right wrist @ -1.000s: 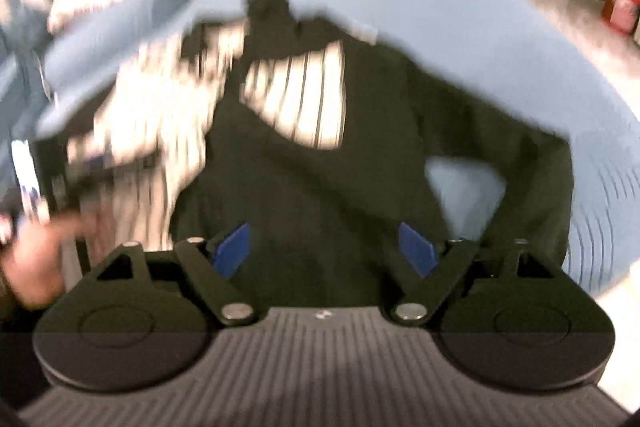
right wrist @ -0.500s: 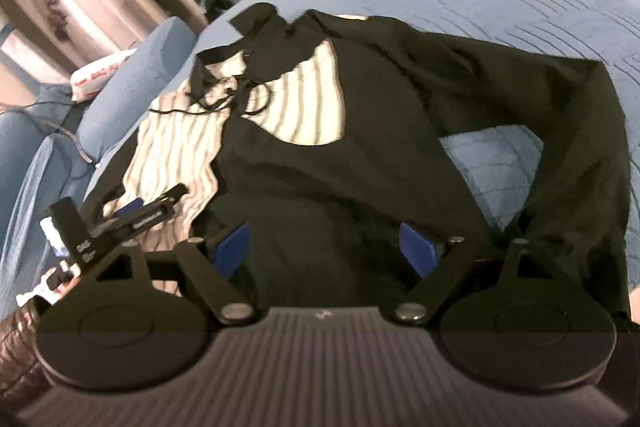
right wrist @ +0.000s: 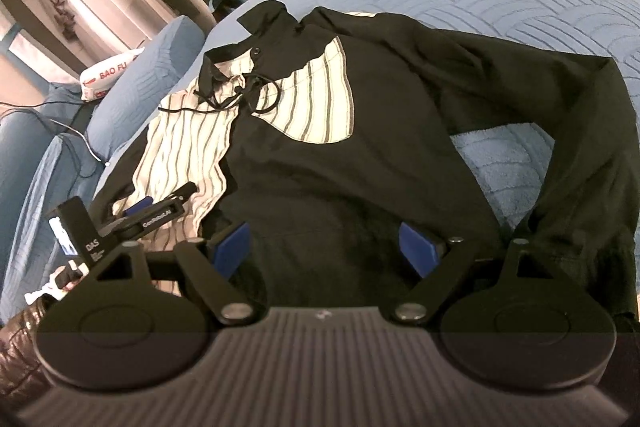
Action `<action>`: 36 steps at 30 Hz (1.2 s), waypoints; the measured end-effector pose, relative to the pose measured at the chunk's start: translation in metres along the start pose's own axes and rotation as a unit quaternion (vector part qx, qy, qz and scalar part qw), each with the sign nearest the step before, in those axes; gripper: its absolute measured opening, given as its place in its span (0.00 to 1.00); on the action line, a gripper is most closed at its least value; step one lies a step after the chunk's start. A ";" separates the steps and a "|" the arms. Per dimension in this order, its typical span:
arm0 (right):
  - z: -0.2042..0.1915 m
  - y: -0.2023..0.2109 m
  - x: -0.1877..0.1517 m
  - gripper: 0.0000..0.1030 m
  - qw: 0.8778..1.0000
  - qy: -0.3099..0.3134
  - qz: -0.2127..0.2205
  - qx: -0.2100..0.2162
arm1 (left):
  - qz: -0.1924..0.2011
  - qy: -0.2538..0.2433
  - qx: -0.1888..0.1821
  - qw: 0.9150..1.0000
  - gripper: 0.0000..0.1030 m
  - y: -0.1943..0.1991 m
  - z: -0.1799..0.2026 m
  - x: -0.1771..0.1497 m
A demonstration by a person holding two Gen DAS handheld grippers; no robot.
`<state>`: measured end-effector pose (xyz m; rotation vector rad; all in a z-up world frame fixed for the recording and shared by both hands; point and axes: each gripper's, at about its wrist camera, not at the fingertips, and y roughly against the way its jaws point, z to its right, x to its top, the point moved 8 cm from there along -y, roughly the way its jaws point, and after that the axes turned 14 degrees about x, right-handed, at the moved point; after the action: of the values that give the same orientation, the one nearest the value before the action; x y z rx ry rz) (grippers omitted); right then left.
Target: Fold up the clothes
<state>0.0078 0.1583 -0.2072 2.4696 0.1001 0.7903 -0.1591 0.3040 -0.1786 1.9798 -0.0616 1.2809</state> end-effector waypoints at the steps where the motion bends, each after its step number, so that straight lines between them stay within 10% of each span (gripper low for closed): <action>1: 0.000 -0.001 0.000 0.82 1.000 0.000 0.001 0.001 | 0.000 0.000 0.000 1.000 1.00 0.000 0.000 0.000; 36: -0.001 -0.005 0.002 0.82 1.000 -0.007 0.009 0.020 | 0.002 0.000 0.001 1.000 1.00 0.001 -0.001 -0.002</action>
<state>0.0093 0.1636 -0.2084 2.5165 0.0899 0.7851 -0.1616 0.3032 -0.1792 1.9812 -0.0650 1.2847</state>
